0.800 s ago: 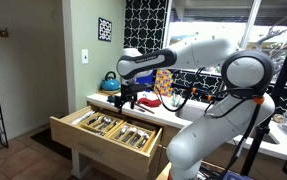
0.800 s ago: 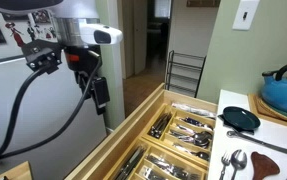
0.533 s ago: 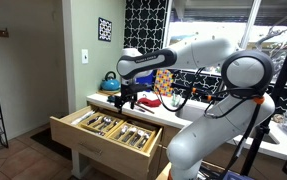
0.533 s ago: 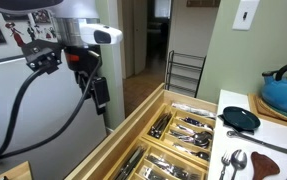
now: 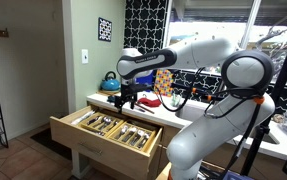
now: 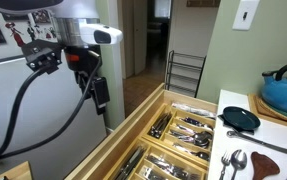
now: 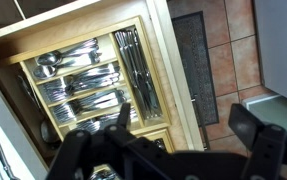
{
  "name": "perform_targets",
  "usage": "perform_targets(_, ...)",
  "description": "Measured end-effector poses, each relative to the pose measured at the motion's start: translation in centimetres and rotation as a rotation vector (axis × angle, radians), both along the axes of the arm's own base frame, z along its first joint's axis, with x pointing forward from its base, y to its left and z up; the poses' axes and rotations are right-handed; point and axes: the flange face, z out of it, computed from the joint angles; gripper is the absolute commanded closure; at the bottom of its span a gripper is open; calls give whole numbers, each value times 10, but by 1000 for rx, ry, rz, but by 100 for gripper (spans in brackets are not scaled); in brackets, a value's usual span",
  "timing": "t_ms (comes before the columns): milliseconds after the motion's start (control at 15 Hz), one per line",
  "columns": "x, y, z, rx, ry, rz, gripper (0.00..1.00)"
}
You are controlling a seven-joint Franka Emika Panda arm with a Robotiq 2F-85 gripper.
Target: Put the silver fork on the right side of the open drawer then put the silver spoon on the left side of the open drawer.
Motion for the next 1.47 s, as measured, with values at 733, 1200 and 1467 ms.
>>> perform_targets(733, 3, -6, 5, -1, -10, -24, 0)
perform_targets(1200, 62, -66, 24, -53, -166, -127, 0)
perform_targets(1467, 97, -101, 9, -53, -218, -238, 0)
